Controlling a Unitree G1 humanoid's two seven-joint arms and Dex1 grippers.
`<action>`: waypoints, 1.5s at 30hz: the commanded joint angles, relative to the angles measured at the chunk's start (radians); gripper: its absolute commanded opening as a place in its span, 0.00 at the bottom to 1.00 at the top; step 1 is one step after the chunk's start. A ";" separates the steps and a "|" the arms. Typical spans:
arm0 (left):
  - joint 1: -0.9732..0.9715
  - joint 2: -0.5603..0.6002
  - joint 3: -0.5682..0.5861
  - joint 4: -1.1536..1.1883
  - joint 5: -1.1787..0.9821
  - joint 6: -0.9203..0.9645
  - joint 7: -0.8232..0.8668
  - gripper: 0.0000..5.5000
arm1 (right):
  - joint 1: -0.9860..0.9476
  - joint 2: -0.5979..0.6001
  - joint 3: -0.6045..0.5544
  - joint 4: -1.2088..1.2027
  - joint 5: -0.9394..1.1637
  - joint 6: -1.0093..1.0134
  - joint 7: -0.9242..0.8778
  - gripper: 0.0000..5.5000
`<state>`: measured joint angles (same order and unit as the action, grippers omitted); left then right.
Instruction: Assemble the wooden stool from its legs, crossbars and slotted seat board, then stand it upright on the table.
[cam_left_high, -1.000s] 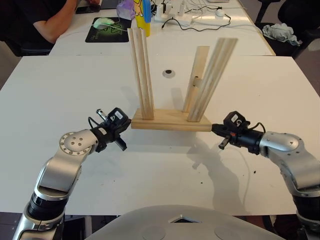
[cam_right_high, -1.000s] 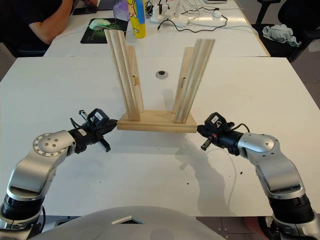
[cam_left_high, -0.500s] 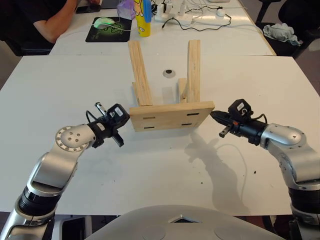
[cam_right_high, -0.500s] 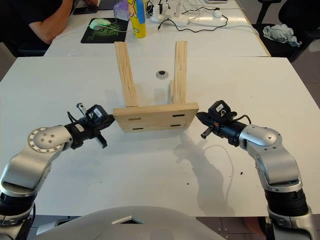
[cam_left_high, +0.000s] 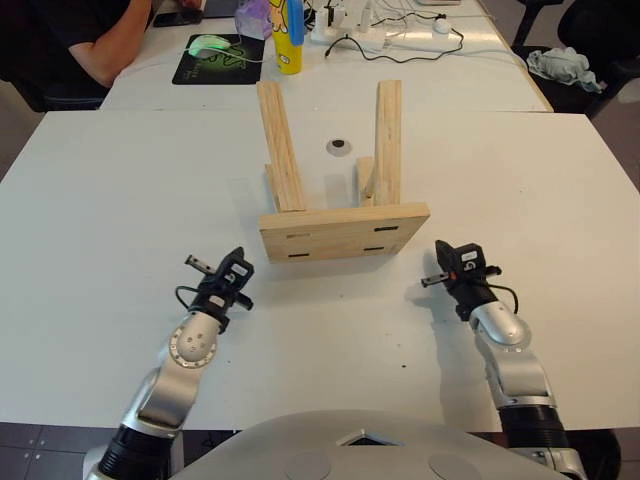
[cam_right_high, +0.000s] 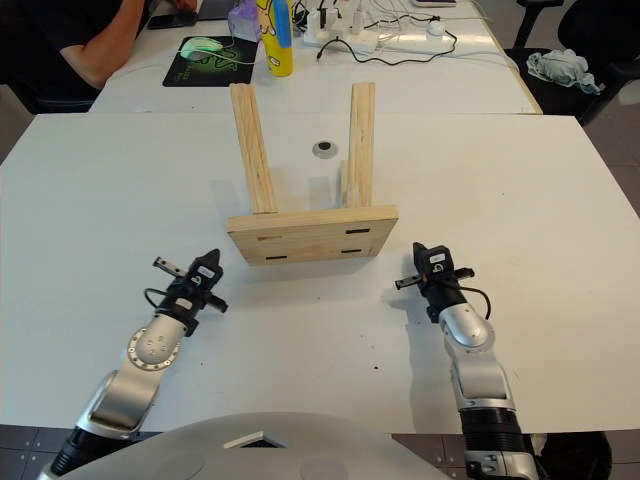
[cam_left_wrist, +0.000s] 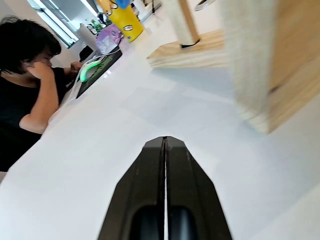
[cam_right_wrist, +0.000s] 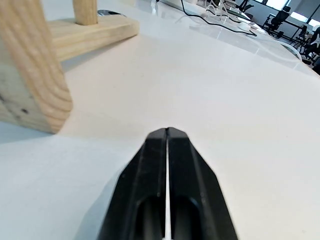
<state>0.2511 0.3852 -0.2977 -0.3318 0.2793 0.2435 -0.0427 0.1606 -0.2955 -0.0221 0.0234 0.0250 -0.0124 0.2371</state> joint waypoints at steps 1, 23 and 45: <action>-0.023 -0.048 -0.020 0.061 0.025 -0.012 0.003 0.00 | -0.034 0.054 0.039 0.027 0.011 -0.058 0.014 0.01; -0.106 -0.173 -0.007 -0.017 -0.189 -0.061 -0.149 0.00 | -0.148 0.133 0.123 -0.298 0.155 0.194 0.074 0.01; -0.441 -0.218 0.140 -0.218 -0.257 0.193 -0.140 0.00 | -0.437 0.130 0.002 -0.367 0.225 0.396 0.012 0.01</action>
<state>-0.1123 0.1863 -0.1159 -0.5302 0.0629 0.4430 -0.1250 -0.1967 -0.2005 -0.0583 -0.3079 0.2020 0.3690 0.2185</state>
